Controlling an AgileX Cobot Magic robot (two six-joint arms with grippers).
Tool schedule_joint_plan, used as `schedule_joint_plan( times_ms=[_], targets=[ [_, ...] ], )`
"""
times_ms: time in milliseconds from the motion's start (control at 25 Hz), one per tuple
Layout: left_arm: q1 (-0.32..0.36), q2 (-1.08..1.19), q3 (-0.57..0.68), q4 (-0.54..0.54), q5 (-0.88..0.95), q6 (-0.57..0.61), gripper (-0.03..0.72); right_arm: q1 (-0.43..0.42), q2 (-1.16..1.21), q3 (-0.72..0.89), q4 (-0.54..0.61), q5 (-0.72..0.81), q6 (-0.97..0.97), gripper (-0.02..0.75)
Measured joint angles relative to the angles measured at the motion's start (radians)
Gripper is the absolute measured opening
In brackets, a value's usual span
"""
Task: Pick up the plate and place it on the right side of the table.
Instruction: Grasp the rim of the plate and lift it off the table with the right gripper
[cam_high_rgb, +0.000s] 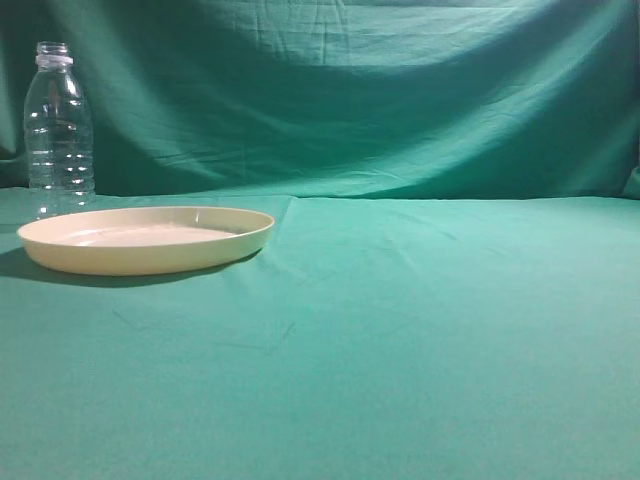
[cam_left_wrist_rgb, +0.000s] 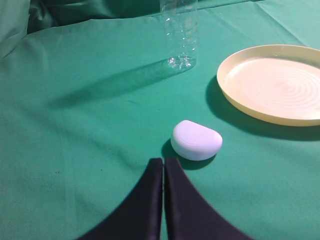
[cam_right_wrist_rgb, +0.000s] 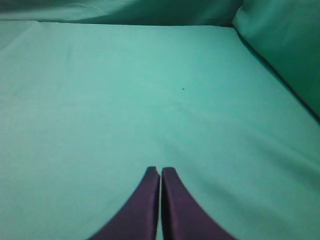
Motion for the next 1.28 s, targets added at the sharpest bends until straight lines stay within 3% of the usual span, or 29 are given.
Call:
schedule_joint_plan(
  times_ms=[200, 640, 800, 1120, 1280],
  targets=[
    [0.000, 0.000, 0.000, 0.000, 0.000, 0.000, 0.000, 0.000, 0.000, 0.006, -0.014, -0.101, -0.009, 0.000],
    [0.000, 0.000, 0.000, 0.000, 0.000, 0.000, 0.000, 0.000, 0.000, 0.008, 0.034, -0.727, 0.206, 0.000],
    [0.000, 0.000, 0.000, 0.000, 0.000, 0.000, 0.000, 0.000, 0.002, -0.122, 0.034, -0.586, 0.275, 0.000],
    [0.000, 0.000, 0.000, 0.000, 0.000, 0.000, 0.000, 0.000, 0.302, -0.480, 0.039, 0.082, 0.170, 0.000],
    [0.000, 0.000, 0.000, 0.000, 0.000, 0.000, 0.000, 0.000, 0.446, -0.545, 0.073, 0.201, 0.115, 0.000]
  ],
)
